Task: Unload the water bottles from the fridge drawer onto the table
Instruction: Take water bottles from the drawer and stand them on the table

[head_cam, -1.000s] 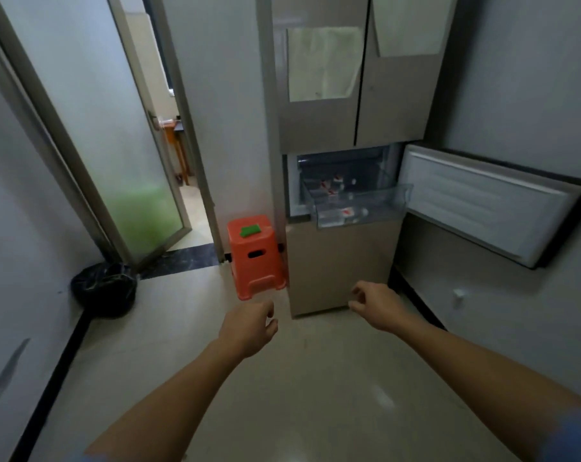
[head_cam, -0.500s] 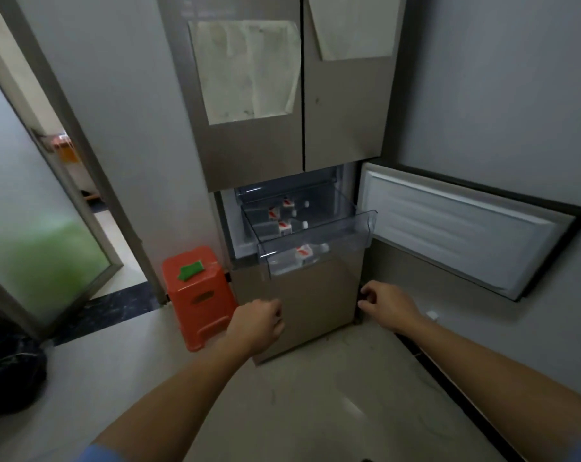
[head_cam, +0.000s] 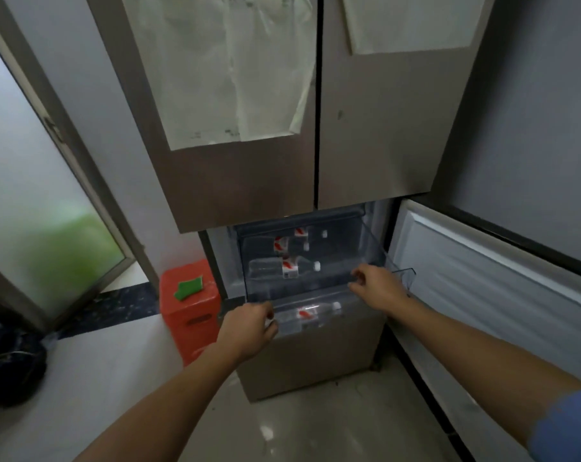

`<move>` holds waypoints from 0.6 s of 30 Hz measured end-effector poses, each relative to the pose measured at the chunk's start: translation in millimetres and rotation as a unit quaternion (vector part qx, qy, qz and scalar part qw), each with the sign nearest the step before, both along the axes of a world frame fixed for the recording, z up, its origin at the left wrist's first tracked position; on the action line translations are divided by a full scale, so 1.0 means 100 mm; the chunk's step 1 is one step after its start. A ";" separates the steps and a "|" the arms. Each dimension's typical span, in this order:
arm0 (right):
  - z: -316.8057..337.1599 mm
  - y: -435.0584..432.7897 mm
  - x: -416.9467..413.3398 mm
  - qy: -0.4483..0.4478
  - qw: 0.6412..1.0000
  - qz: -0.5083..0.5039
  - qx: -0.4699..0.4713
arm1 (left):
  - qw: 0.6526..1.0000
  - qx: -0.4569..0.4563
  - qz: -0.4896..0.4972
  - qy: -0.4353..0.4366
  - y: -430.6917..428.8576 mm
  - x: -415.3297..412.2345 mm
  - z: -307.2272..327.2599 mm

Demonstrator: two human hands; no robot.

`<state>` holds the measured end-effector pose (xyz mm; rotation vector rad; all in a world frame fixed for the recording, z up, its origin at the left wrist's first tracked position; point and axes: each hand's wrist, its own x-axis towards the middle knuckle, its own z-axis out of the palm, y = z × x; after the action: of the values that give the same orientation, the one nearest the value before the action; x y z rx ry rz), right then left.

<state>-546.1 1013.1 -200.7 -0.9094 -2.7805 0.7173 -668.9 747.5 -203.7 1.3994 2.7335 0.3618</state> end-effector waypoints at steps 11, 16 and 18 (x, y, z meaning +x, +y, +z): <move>-0.50 0.63 -1.63 -0.094 0.993 0.064 0.020 | 0.999 -0.012 0.031 -0.008 0.57 -0.98 -0.35; -0.92 0.86 -2.33 -0.125 0.990 0.065 0.013 | 0.999 0.007 0.038 -0.021 0.80 -1.27 -0.67; -1.10 0.95 -2.55 -0.104 0.992 0.069 0.000 | 0.999 0.008 0.047 -0.024 0.85 -1.35 -0.77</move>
<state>-801.2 1108.1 -310.8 -0.8415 -3.0513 0.6762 -803.7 832.3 -280.4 1.2518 2.7697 0.4181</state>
